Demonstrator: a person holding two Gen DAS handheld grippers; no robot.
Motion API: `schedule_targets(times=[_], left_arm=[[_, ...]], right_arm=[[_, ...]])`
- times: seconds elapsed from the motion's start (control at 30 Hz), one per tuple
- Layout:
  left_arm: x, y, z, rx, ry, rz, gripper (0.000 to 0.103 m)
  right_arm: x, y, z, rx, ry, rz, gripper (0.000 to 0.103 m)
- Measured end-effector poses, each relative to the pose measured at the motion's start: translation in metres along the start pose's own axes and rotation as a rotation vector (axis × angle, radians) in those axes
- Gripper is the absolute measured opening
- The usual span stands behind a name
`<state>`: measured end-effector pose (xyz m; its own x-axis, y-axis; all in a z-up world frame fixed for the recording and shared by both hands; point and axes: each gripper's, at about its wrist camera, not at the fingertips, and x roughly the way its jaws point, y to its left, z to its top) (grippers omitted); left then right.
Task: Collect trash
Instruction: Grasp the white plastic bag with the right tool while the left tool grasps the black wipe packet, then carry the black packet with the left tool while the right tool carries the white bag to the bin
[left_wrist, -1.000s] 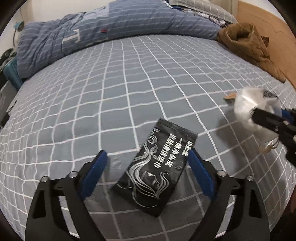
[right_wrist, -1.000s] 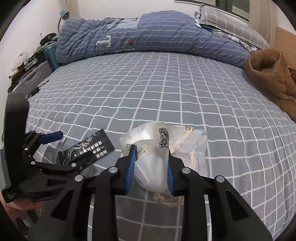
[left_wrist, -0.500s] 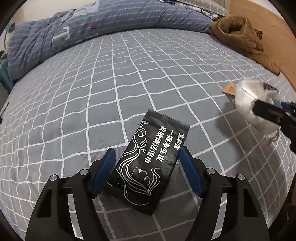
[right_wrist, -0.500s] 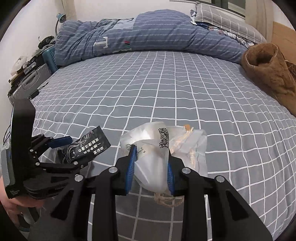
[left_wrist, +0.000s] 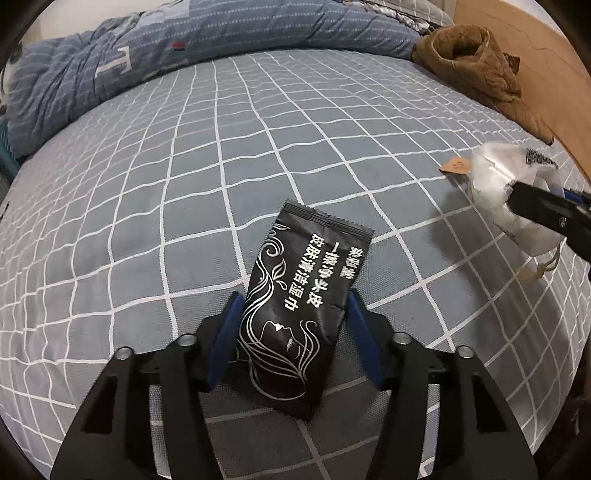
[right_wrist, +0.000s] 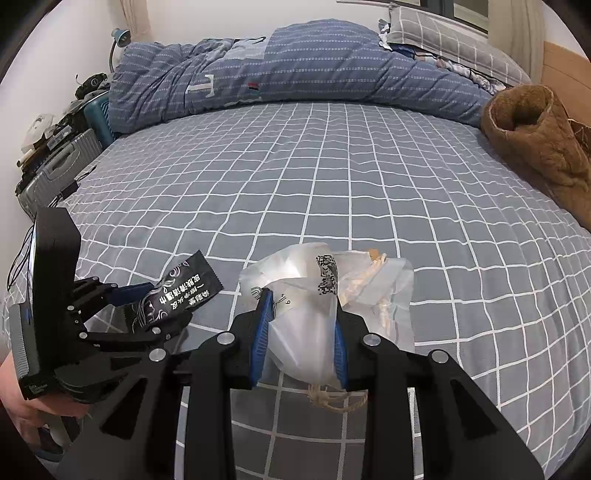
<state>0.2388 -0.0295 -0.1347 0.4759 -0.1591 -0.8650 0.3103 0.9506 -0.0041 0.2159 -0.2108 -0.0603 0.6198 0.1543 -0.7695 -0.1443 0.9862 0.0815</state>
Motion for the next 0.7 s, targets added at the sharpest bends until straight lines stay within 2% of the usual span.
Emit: schedule_targets(times=[0.23, 0.37, 0.7], left_arm=[[-0.003, 0.002, 0.002, -0.028, -0.001, 0.006, 0.037], [-0.009, 0.004, 0.002, -0.057, -0.020, 0.051, 0.036], [-0.044, 0.005, -0.001, -0.129, -0.066, 0.073, 0.036]], right_arm=[[-0.003, 0.003, -0.001, -0.004, 0.007, -0.002, 0.028], [-0.007, 0.005, -0.003, -0.004, 0.008, -0.005, 0.028], [-0.027, 0.011, -0.009, -0.005, 0.003, -0.011, 0.028]])
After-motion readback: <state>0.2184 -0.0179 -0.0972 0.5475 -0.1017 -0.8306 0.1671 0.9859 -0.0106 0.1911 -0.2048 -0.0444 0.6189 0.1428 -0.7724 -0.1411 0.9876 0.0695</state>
